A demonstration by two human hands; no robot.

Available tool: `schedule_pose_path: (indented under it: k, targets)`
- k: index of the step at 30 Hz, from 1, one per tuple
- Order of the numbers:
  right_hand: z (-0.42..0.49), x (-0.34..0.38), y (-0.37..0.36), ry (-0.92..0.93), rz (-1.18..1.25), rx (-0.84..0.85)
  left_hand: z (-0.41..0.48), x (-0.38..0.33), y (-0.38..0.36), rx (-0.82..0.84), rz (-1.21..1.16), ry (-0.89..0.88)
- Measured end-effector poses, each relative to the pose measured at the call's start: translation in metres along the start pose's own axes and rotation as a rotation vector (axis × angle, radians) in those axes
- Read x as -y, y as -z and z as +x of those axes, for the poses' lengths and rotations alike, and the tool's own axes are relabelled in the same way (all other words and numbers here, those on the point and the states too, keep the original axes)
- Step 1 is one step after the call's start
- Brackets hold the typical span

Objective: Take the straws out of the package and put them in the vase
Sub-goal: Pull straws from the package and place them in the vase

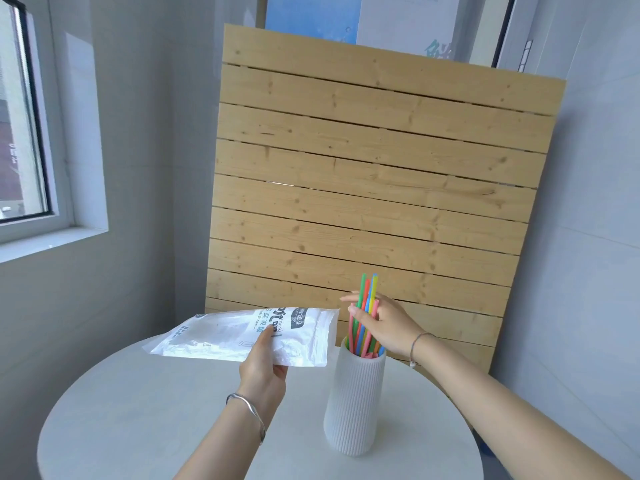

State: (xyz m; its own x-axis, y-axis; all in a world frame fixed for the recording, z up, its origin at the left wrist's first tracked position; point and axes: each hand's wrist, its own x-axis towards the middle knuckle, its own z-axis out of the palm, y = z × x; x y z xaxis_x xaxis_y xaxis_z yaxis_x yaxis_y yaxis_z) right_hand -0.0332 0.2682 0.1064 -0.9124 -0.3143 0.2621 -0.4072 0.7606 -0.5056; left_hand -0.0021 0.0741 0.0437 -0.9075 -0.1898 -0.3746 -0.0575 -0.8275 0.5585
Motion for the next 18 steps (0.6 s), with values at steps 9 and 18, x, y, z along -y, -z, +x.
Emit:
schedule_pose_path:
  k: [9, 18]
  targets:
    - [-0.007, 0.005, 0.024, 0.173, 0.017, -0.221, -0.002, 0.0, -0.002, 0.008, -0.021, -0.005]
    - [-0.02, -0.006, 0.006, 0.121, -0.346, -0.028, -0.003, 0.001, 0.0, 0.01, -0.007, 0.005]
